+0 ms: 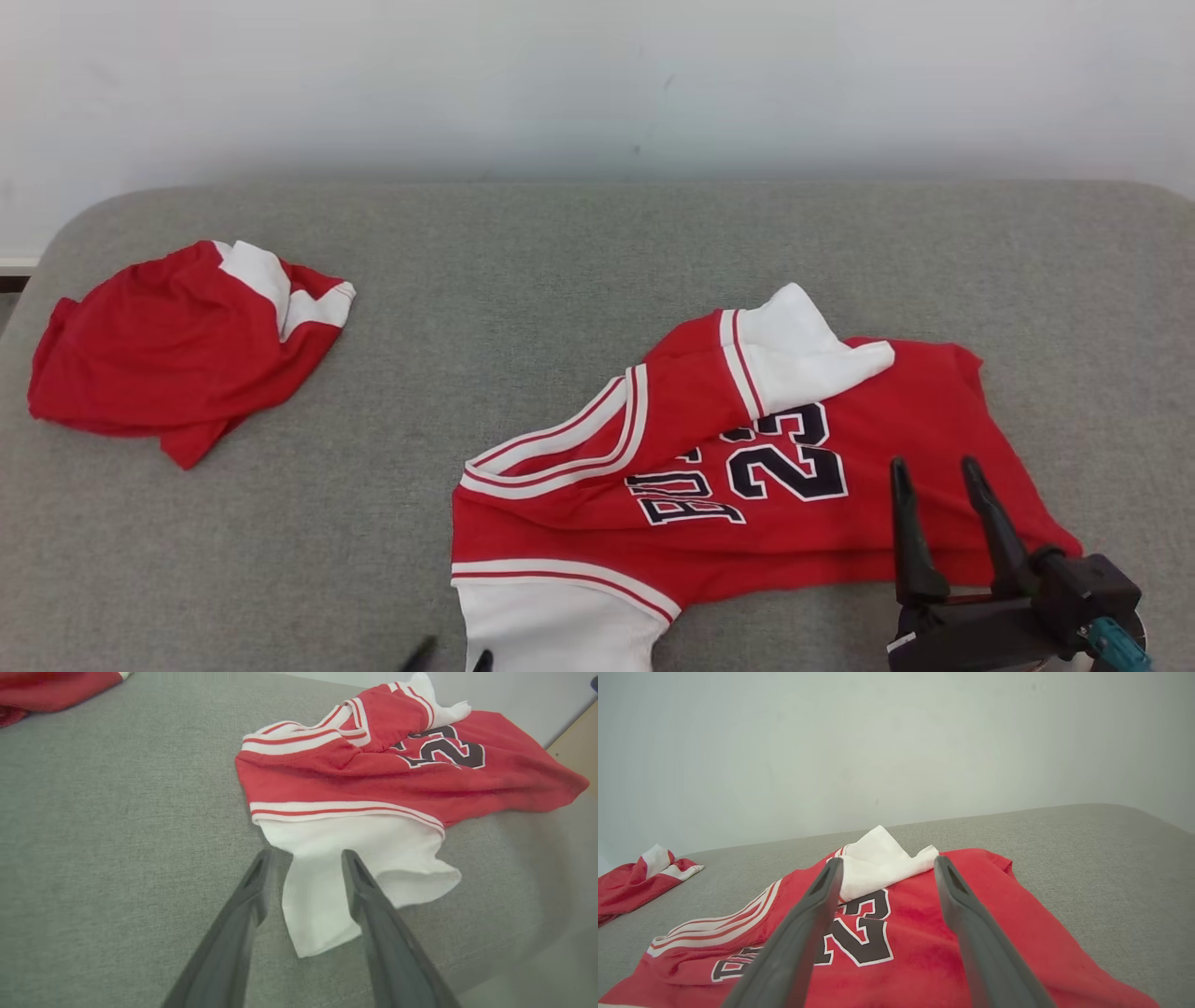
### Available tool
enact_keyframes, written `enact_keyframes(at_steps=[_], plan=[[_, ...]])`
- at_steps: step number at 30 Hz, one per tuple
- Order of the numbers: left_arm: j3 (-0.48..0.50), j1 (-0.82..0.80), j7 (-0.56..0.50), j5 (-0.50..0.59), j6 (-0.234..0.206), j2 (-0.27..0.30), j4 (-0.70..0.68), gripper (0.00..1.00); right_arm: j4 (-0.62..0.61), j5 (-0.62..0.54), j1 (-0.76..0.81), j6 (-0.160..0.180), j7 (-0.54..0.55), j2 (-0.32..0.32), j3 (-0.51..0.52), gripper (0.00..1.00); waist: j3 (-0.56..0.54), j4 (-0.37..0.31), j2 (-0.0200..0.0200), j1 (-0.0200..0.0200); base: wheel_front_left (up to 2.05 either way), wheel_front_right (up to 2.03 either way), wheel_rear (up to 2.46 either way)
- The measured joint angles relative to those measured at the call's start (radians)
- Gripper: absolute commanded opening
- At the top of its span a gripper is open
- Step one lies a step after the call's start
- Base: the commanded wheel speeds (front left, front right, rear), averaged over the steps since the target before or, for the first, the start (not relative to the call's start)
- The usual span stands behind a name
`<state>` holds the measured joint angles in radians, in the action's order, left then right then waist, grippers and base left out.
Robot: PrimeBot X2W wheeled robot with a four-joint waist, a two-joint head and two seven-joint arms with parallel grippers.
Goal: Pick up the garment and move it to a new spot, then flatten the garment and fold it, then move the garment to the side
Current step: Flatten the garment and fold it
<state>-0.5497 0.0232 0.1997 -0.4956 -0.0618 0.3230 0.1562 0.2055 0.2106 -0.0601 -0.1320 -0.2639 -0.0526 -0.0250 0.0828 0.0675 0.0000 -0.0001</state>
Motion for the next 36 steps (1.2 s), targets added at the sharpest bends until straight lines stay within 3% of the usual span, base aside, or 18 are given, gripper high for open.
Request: enact_keyframes(at_steps=[8, 15, 25, 30, 36], plan=[[0.090, -0.059, 0.029, 0.013, -0.021, 0.079, -0.076, 1.00, 0.000, 0.002, -0.002, 0.000, 0.000, 0.000, 0.003, 1.00, -0.001, -0.047, 0.0000, 0.0000, 0.00, 0.00, 0.00], [0.132, -0.268, -0.013, 0.054, -0.023, 0.120, -0.133, 1.00, 0.000, 0.015, -0.026, 0.000, 0.000, 0.001, -0.010, 1.00, 0.021, -0.102, 0.0001, 0.0001, 0.00, 0.00, 0.00], [0.112, -0.611, -0.143, 0.063, 0.093, 0.143, -0.059, 1.00, -0.001, 0.060, -0.086, 0.000, 0.000, 0.002, -0.043, 1.00, 0.086, -0.210, 0.0001, 0.0002, 0.00, 0.00, 0.00], [0.071, -0.713, -0.218, 0.051, 0.146, 0.139, 0.010, 1.00, 0.001, 0.088, -0.102, 0.000, 0.000, 0.001, -0.056, 1.00, 0.121, -0.272, 0.0001, 0.0003, 0.00, 0.00, 0.00], [-0.011, -0.772, -0.289, 0.022, 0.179, 0.140, 0.106, 1.00, 0.005, 0.100, -0.119, 0.000, 0.000, 0.001, -0.067, 1.00, 0.162, -0.337, 0.0002, 0.0003, 0.00, 0.00, 0.00]])
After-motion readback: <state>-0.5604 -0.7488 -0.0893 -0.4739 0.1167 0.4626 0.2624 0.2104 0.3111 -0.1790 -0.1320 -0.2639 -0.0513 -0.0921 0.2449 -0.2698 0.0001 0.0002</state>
